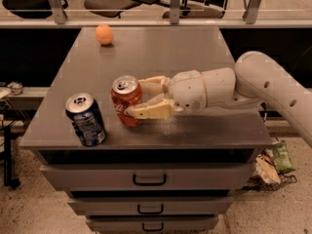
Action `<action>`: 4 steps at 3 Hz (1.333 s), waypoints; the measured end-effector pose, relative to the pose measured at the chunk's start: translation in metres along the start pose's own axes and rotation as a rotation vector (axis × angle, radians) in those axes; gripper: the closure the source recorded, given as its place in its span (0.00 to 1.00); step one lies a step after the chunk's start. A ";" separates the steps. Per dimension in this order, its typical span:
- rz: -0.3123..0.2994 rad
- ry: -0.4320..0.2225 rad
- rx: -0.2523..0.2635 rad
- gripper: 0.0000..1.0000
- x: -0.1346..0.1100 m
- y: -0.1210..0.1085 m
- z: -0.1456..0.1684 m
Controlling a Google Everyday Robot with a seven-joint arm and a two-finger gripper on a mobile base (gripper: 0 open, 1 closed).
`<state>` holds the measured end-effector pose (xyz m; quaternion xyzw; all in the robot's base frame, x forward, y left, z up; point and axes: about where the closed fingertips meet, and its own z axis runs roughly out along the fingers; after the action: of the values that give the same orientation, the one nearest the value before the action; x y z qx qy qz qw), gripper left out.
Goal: Move coke can near pepsi can
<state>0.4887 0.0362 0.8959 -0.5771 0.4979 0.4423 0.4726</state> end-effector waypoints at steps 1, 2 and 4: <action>0.020 0.003 -0.001 0.30 0.006 -0.003 -0.004; 0.051 -0.010 -0.014 0.07 0.014 -0.002 0.001; 0.097 -0.040 -0.035 0.00 0.026 -0.001 0.016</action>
Offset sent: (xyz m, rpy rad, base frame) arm 0.0055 -0.0008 -0.0247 0.0190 0.0981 0.0097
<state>0.4921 0.0477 0.8682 -0.5514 0.5079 0.4848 0.4505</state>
